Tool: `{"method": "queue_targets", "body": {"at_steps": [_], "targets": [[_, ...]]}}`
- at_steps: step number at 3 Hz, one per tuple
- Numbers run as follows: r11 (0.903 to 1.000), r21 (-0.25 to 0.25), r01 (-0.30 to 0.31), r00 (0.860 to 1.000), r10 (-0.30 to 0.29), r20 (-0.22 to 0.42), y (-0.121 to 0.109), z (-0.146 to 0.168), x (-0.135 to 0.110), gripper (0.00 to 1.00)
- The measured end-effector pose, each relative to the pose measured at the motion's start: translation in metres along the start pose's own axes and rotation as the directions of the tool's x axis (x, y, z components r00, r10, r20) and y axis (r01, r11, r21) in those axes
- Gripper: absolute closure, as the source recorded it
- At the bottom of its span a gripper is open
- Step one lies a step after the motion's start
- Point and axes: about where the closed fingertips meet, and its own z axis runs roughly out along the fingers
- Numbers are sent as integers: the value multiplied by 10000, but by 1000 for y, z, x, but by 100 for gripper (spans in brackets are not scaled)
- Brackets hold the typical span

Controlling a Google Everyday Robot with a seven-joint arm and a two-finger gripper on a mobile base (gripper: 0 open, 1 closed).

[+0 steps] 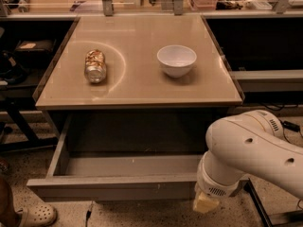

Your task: Close top drawer

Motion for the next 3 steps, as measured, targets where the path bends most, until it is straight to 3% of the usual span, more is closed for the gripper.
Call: {"method": "queue_targets", "body": {"at_steps": [1, 2, 3], "targets": [[10000, 0, 0, 10000, 0, 0, 0, 0, 0, 0], [10000, 1, 0, 10000, 0, 0, 0, 0, 0, 0], [10000, 1, 0, 10000, 0, 0, 0, 0, 0, 17]]}}
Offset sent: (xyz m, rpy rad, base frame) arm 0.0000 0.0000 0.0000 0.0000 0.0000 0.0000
